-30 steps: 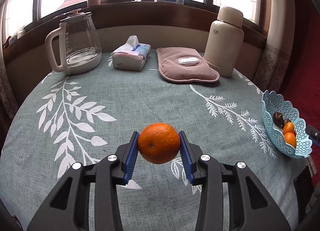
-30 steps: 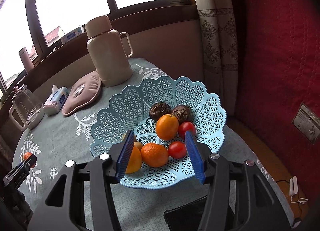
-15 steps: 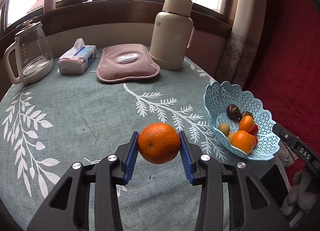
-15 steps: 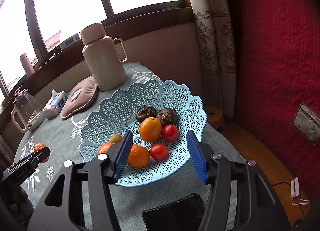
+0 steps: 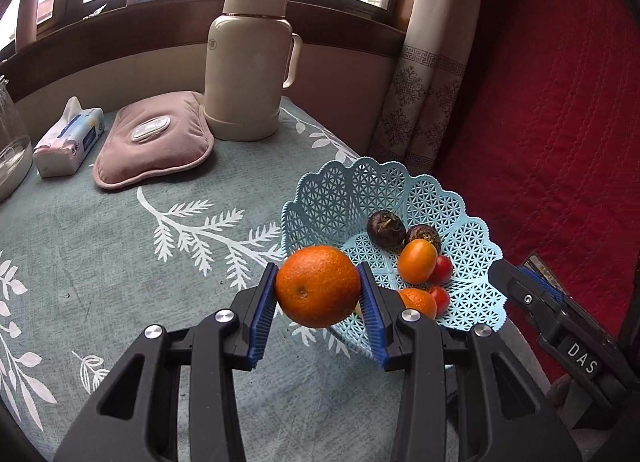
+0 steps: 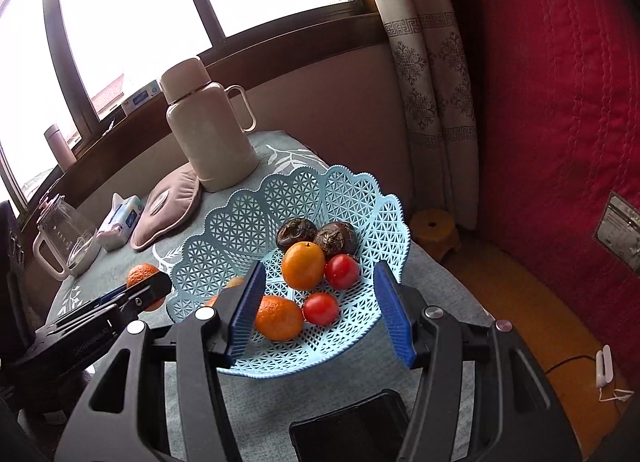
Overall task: Organize fruits
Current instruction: 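Lower the orange into the blue basket and open the left tool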
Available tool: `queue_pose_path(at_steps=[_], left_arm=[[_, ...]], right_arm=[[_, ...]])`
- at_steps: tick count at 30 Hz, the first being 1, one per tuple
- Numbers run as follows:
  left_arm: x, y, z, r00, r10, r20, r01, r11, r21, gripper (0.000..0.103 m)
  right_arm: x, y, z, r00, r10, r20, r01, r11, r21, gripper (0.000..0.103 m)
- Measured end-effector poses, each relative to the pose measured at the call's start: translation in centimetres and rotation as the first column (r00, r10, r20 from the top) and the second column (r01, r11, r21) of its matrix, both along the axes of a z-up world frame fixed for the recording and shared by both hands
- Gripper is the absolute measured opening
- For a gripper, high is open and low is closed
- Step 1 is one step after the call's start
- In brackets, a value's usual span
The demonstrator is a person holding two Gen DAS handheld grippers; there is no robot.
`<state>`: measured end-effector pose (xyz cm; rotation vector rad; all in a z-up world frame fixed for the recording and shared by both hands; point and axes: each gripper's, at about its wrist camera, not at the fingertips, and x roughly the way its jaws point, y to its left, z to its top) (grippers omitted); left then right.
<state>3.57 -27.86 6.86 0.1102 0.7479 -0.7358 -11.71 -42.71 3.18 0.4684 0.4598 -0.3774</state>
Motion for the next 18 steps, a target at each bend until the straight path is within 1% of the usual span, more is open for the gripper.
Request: queue_pose_path(at_steps=[3,12,14,16,18], left_arm=[[0.3,-1.0,-0.5,0.999,-0.03,-0.018,0.03,1.0,-0.001,0.04],[0.7,-1.3,-1.1,0.999,-0.043,-0.027,0.042,0.999,-0.009,0.041],[0.6,-1.1,-1.1,0.999,-0.044,-0.027,0.044,0.999,-0.02,0.048],[0.5,-0.9,-0.9,0.999,-0.04,-0.015,0.04,0.999,-0.026,0.053],[0.3,-0.8,-0.7,0.999,-0.041,-0.005,0.041,0.999,-0.027,0.054]], right_arm=[[0.1,-0.1,-0.1,1.0,0.003,-0.004,-0.002,1.0,0.006,0.058],[0.3,0.0,-0.3,1.0,0.006,-0.01,-0.005,1.0,0.011,0.058],[0.4,0.0,-0.2,1.0,0.006,-0.011,-0.006,1.0,0.009,0.058],[0.3,0.0,-0.2,1.0,0.006,-0.009,-0.006,1.0,0.009,0.058],[0.3,-0.1,-0.1,1.0,0.004,-0.008,-0.004,1.0,0.01,0.058]])
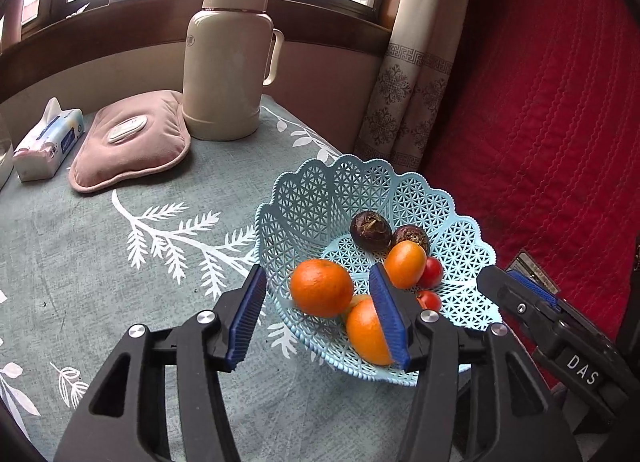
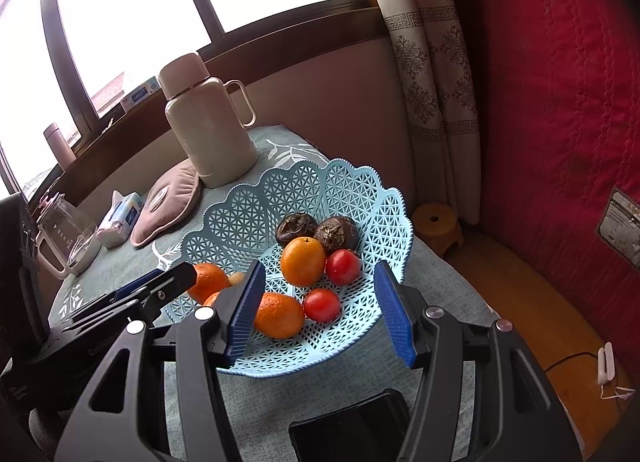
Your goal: Organize fruits
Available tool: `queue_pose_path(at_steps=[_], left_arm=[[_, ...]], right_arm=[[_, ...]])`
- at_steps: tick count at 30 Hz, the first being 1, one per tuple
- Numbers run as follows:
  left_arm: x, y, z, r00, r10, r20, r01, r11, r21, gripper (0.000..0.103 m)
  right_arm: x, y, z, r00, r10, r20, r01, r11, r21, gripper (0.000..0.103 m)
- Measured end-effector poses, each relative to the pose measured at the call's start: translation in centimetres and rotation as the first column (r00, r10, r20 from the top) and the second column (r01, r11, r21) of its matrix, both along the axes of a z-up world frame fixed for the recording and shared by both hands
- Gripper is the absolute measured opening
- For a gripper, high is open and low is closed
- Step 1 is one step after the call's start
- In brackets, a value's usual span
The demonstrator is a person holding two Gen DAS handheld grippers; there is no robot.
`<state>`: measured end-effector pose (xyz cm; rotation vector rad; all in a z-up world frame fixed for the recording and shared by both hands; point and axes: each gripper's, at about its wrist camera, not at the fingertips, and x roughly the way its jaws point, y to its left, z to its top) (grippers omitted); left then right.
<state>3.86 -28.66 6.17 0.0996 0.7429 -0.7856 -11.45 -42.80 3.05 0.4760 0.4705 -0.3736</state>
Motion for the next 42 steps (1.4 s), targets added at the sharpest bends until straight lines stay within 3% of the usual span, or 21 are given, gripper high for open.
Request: queue_pose_path(at_steps=[6,8,11,31,32,33,35,37,42], left_arm=[[-0.5,0.5,0.0,1.0,0.01,0.011,-0.01,1.0,0.007,0.056],[-0.7,0.7,0.1,1.0,0.015,0.02,-0.015,1.0,0.01,0.064],[-1.0,0.9,0.2,0.999,0.02,0.038,-0.021,1.0,0.019,0.067],[-2.6,2.6,0.7,0.988,0.08,0.13,-0.089,0.994,0.062,0.078],[-2.7,2.7,0.7,0.987,0.085,0.138,-0.094,0.993,0.064,0.08],[-2.8,2.8,0.8,0.985,0.089,0.147,-0.1,0.993,0.067,0.081],[-3.1,3.0,0.8,0.982,0.094,0.162,-0.107,0.991,0.074,0.084],[-3.3,3.3,0.8,0.98,0.1,0.173,-0.116,0.99,0.08,0.09],[-3.7,4.1,0.8,0.974,0.129,0.188,-0.149,0.984,0.094,0.093]], right_arm=[[-0.2,-0.1,0.3,1.0,-0.004,0.008,0.004,1.0,-0.002,0.058],[-0.3,-0.1,0.5,1.0,-0.005,0.011,0.005,1.0,-0.003,0.058],[-0.3,0.0,0.6,1.0,-0.004,0.013,0.004,1.0,-0.005,0.059],[-1.0,0.2,1.0,1.0,-0.005,0.013,0.005,1.0,-0.018,0.059],[-1.1,0.1,1.0,1.0,-0.005,0.01,0.005,1.0,-0.017,0.06],[-1.2,0.1,1.0,1.0,-0.008,0.011,0.008,1.0,-0.016,0.07],[-1.6,0.1,0.9,1.0,-0.012,0.013,0.012,1.0,-0.02,0.079],[-1.5,0.2,0.8,1.0,0.003,0.0,-0.003,1.0,-0.019,0.08],[-1.6,0.9,0.4,0.999,0.027,-0.026,-0.028,0.999,-0.026,0.095]])
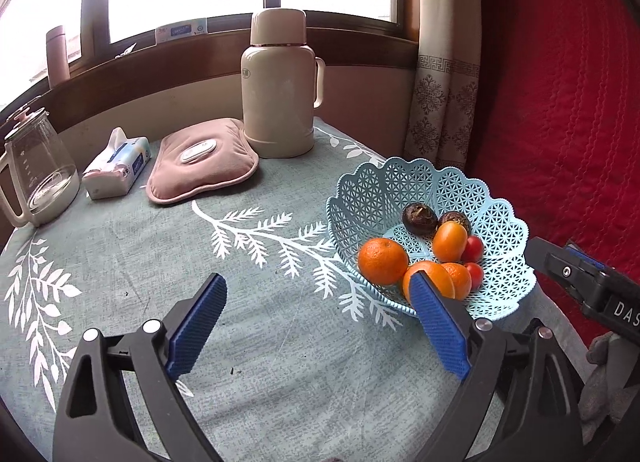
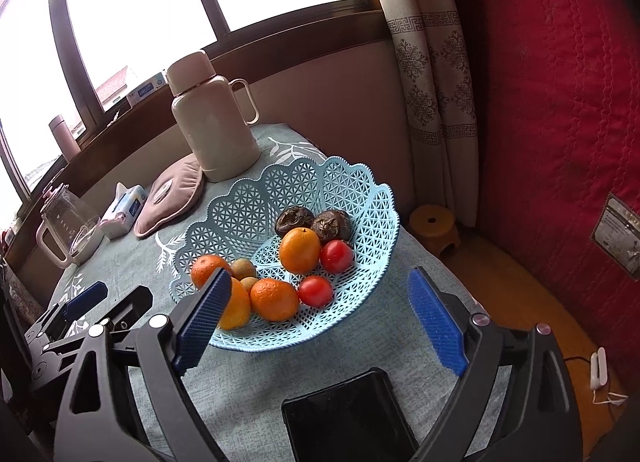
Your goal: Organize fruits
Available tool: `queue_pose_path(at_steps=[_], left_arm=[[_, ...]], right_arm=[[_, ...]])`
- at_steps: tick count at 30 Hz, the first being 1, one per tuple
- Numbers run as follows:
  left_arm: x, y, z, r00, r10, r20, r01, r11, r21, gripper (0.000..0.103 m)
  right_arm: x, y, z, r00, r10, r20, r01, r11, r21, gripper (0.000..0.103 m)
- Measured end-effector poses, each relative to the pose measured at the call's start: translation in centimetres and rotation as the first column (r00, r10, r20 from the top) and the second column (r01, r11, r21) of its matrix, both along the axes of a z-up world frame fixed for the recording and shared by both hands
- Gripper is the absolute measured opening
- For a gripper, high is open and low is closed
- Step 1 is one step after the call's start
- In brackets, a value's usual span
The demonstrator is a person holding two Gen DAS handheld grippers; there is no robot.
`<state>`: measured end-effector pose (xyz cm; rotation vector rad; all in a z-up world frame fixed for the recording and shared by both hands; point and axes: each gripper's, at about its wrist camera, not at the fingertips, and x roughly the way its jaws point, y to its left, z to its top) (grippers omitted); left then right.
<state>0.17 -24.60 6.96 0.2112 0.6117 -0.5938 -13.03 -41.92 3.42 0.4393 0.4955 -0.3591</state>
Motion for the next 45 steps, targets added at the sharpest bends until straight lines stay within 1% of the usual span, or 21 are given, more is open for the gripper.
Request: queue_pose_path(at_steps=[7,9,13,15,22,26,30,38,45], left_arm=[[-0.7,1.4,0.2,0.997,0.058,0.046,-0.059,0.998,0.024,0.094],[-0.8,1.8,0.2,0.996,0.069,0.049,-0.07,0.997,0.021,0.094],[-1.1,2.5,0.2,0.995,0.092,0.045,-0.093,0.996,0.014,0.094],[-1.3,2.8,0.3,0.993,0.105,0.048,-0.105,0.994,0.01,0.098],[-1.8,3.6,0.4,0.989,0.136,0.061,-0.136,0.991,0.005,0.098],[-2.0,3.8,0.5,0.986,0.147,0.073,-0.148,0.989,0.01,0.098],[-2.2,3.7,0.4,0.983,0.16,0.087,-0.163,0.986,0.03,0.098],[-2.7,3.2,0.5,0.981,0.156,0.111,-0.162,0.985,0.053,0.098],[-2.9,2.6,0.4,0.975,0.17,0.142,-0.184,0.978,0.097,0.098]], right_arm=[[-0.2,1.2,-0.8,0.998,0.037,-0.051,-0.038,0.999,-0.029,0.097],[-0.3,1.6,-1.1,0.997,0.043,-0.061,-0.046,0.998,-0.042,0.1],[-0.2,2.2,-1.2,0.996,0.051,-0.07,-0.056,0.996,-0.071,0.1],[-0.3,2.6,-1.1,0.996,0.049,-0.068,-0.055,0.994,-0.095,0.1],[0.1,4.3,-0.9,0.994,0.064,-0.085,-0.08,0.978,-0.192,0.1],[0.2,4.5,-0.9,0.994,0.066,-0.09,-0.083,0.977,-0.196,0.1],[0.0,4.2,-0.8,0.995,0.049,-0.085,-0.065,0.979,-0.194,0.1],[0.1,4.3,-1.0,0.994,0.048,-0.097,-0.067,0.977,-0.205,0.1],[0.3,4.4,-1.3,0.993,0.043,-0.111,-0.065,0.976,-0.21,0.1]])
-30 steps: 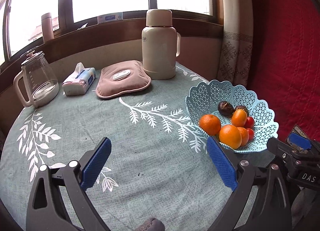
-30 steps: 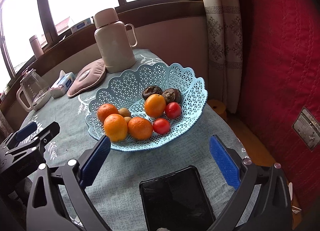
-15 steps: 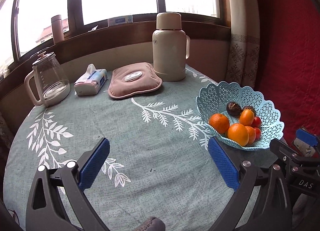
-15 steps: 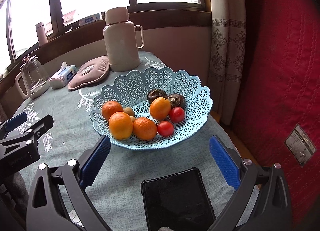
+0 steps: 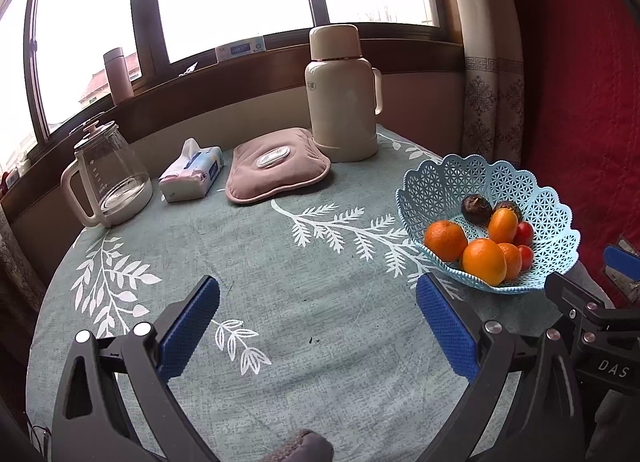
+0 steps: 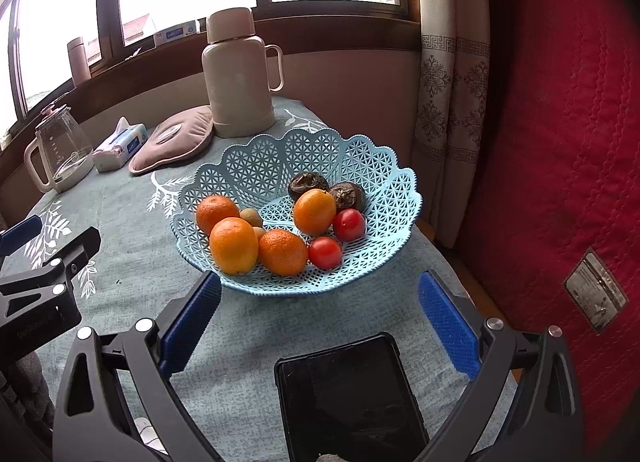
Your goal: Organize fruits
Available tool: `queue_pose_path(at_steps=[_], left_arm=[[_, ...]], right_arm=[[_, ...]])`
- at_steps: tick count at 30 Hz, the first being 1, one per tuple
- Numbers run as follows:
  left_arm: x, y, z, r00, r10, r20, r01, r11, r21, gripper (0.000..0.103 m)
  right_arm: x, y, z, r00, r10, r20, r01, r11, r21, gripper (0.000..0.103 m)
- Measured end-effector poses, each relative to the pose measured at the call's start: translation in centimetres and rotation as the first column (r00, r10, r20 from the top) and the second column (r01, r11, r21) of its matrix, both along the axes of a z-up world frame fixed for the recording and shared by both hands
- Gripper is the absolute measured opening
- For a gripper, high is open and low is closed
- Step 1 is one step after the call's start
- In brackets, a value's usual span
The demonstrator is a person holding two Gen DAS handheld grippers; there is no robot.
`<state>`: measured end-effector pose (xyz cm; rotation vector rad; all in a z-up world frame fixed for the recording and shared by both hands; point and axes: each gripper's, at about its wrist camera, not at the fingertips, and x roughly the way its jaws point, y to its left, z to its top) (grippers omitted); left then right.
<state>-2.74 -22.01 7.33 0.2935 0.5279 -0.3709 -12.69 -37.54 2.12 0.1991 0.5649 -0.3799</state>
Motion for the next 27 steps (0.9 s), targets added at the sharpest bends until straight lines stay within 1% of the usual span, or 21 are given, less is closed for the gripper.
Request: queue_pose_path(at_steps=[12,22,27], left_arm=[[-0.1,-0.7,-0.3,1.0,-0.022,0.002,0.021,1.0,0.021,0.098],[-0.1,-1.1,-0.5,0.999,-0.047,-0.015,0.047,0.999,0.015,0.098],[-0.2,-1.2,-0.6,0.999,-0.051,-0.007,0.051,0.999,0.018,0.098]], right_arm=[[0.4,-0.2,-0.4,1.0,-0.003,-0.011,0.003,1.0,0.002,0.1],[0.4,-0.4,-0.5,1.0,-0.008,-0.015,0.008,1.0,0.007,0.1],[0.4,-0.4,-0.6,1.0,-0.008,-0.016,0.008,1.0,0.007,0.1]])
